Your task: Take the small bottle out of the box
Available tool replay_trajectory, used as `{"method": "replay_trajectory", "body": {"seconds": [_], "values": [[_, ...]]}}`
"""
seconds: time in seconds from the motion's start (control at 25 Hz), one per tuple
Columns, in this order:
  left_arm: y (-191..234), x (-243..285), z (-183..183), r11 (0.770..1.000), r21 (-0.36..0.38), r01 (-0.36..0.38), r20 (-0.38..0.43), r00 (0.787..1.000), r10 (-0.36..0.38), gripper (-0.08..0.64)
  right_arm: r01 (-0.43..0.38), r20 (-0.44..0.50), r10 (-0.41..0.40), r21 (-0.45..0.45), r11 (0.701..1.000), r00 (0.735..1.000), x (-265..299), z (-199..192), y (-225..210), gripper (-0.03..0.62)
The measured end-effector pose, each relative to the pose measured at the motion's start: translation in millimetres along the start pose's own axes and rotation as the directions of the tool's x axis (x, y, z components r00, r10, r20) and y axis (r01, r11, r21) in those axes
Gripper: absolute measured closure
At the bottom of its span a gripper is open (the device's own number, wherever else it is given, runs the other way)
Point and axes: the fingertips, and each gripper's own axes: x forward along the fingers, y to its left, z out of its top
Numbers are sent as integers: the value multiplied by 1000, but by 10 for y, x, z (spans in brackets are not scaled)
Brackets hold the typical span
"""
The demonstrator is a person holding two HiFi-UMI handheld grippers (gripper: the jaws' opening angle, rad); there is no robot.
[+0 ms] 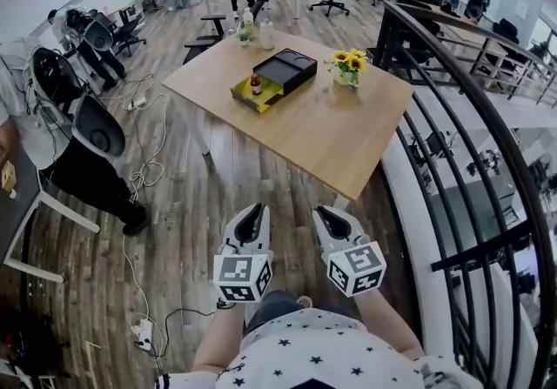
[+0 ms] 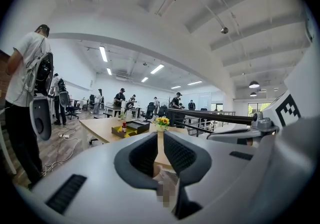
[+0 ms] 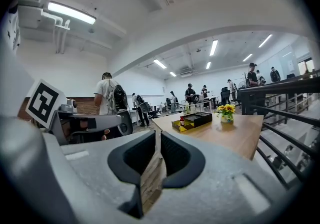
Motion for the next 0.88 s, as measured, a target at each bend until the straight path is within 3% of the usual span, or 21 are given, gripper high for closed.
{"method": "replay_trajectory", "body": {"seconds": [0.2, 0.52, 0.88], "values": [[36, 28, 7, 1000, -3, -7, -13, 1000, 7, 495, 13, -8, -13, -12, 1000, 1000, 31, 10, -60, 541], [204, 184, -18, 1000, -15, -19, -32, 999, 18, 428, 4, -24, -5, -18, 1000, 1000, 246, 35, -147, 417], [581, 683, 3, 999, -28, -29, -24, 999, 28, 383, -12, -27, 11, -22, 1000, 1000, 814, 70, -333, 388]]}}
